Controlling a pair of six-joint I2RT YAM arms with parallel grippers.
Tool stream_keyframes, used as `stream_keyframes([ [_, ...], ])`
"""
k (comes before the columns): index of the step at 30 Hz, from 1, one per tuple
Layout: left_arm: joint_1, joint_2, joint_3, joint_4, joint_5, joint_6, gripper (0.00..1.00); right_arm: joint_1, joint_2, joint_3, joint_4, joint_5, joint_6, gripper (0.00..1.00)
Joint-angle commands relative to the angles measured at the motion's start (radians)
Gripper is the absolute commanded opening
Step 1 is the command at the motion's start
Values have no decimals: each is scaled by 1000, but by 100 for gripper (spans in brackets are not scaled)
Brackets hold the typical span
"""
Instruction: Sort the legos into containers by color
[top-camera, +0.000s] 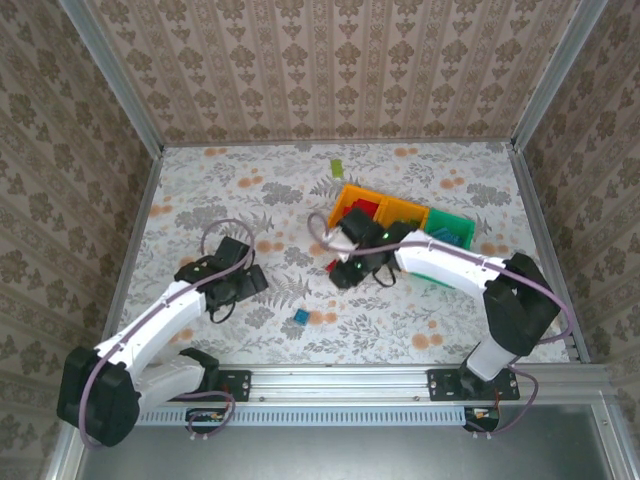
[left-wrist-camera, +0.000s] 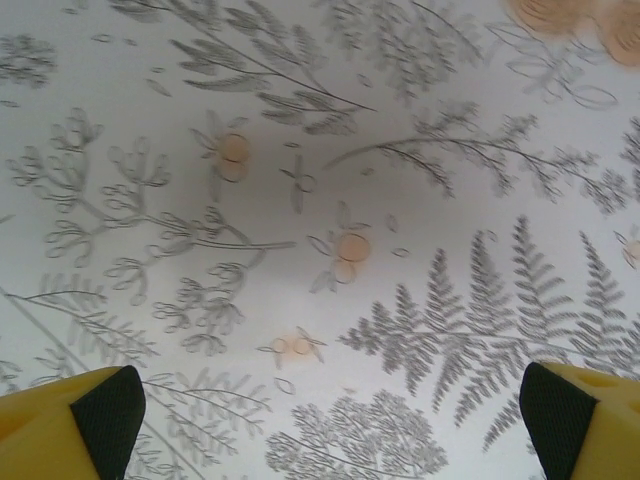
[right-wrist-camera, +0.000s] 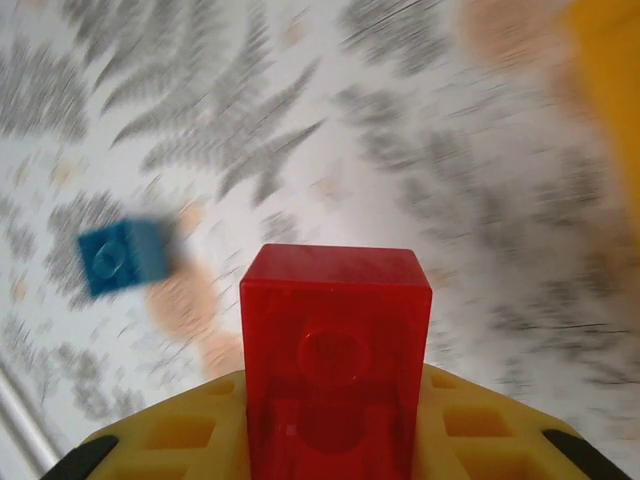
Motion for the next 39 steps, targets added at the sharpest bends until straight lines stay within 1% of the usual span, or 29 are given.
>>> stream_keyframes([
  [1, -95, 48, 64, -6, -7, 61, 100, -111, 66, 114, -50, -46, 64, 23],
  [3, -186, 99, 100, 4, -21, 118, 100, -165, 117, 177, -55, -61, 95, 21],
  [6, -304, 182, 151, -5, -35, 185, 100, -210, 179, 249, -61, -57, 108, 21],
  [9, -389, 257, 182, -5, -28, 225, 100, -232, 243, 330, -91, -47, 103, 22],
  [12, -448, 299, 191, 16, -12, 242, 100, -249, 304, 395, -127, -4, 116, 23],
  [15, -485, 314, 185, 53, 24, 263, 100, -272, 344, 438, -151, 11, 149, 25],
  [17, -509, 325, 186, 65, 42, 280, 100, -282, 362, 457, -163, 22, 164, 31],
  [19, -532, 346, 195, 60, 52, 293, 100, -285, 369, 468, -167, 30, 171, 34],
  [22, -542, 395, 209, 46, 74, 297, 97, -290, 365, 479, -165, 31, 186, 44],
  [26, -550, 445, 212, 66, 98, 298, 91, -294, 319, 476, -161, 10, 211, 69],
  [27, -550, 456, 211, 75, 104, 297, 90, -296, 301, 473, -163, 7, 219, 72],
  [29, -548, 476, 208, 93, 119, 297, 86, -301, 262, 463, -163, -3, 229, 74],
  [32, -547, 508, 212, 104, 131, 301, 76, -317, 183, 426, -160, 2, 249, 81],
  [34, -545, 524, 217, 108, 133, 304, 68, -337, 120, 380, -148, 6, 259, 83],
  [37, -542, 535, 219, 118, 139, 308, 54, -399, 18, 280, -124, 15, 282, 84],
  [39, -540, 539, 224, 123, 140, 312, 43, -464, -47, 205, -108, 12, 298, 85],
])
